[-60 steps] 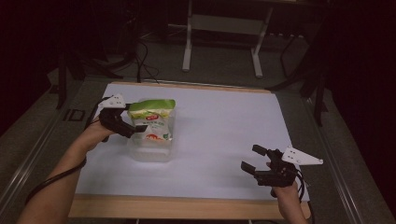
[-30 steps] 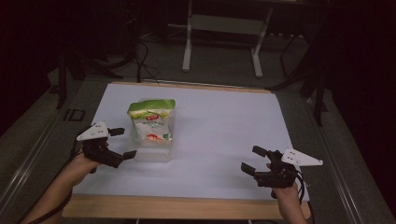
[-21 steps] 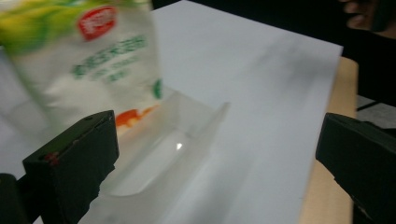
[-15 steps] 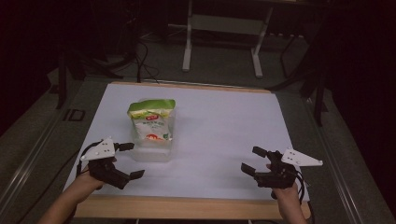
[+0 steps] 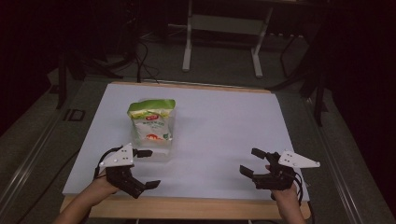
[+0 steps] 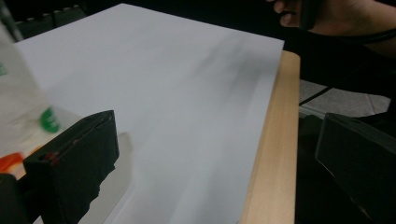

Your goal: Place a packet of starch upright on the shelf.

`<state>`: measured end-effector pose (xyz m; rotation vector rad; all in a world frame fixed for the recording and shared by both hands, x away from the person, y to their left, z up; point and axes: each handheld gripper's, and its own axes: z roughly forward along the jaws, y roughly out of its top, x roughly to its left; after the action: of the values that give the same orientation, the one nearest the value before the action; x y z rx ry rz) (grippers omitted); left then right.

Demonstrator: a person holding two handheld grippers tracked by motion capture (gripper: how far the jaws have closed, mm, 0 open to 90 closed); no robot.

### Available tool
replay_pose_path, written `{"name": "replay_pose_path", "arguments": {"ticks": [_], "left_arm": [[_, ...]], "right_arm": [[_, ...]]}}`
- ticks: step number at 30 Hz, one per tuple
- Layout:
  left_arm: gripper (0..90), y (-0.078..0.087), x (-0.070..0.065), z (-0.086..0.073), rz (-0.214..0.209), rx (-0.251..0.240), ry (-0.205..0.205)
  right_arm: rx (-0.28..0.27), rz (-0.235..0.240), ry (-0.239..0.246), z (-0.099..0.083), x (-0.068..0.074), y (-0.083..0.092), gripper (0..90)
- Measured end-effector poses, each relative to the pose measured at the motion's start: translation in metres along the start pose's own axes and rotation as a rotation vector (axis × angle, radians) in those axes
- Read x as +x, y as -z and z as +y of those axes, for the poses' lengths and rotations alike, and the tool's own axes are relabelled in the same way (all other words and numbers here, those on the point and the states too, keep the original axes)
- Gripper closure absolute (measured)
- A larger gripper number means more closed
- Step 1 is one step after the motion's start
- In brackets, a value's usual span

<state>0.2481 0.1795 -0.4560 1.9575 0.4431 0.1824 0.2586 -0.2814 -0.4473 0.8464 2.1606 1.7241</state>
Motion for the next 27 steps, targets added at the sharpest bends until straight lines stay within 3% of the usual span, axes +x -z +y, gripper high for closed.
{"name": "replay_pose_path", "arguments": {"ticks": [6, 12, 27], "left_arm": [[0.0, -0.015, -0.005, 0.002, -0.012, 0.008, -0.035], [0.0, -0.028, -0.006, 0.001, -0.023, 0.009, -0.029], [0.0, -0.058, -0.015, -0.004, -0.037, 0.015, -0.044]], "right_arm": [[0.013, -0.002, 0.01, -0.003, 0.003, -0.003, 15.2], [0.016, -0.002, 0.044, -0.004, 0.009, -0.008, 15.2], [0.039, 0.008, 0.053, -0.008, 0.012, -0.014, 15.2]]}}
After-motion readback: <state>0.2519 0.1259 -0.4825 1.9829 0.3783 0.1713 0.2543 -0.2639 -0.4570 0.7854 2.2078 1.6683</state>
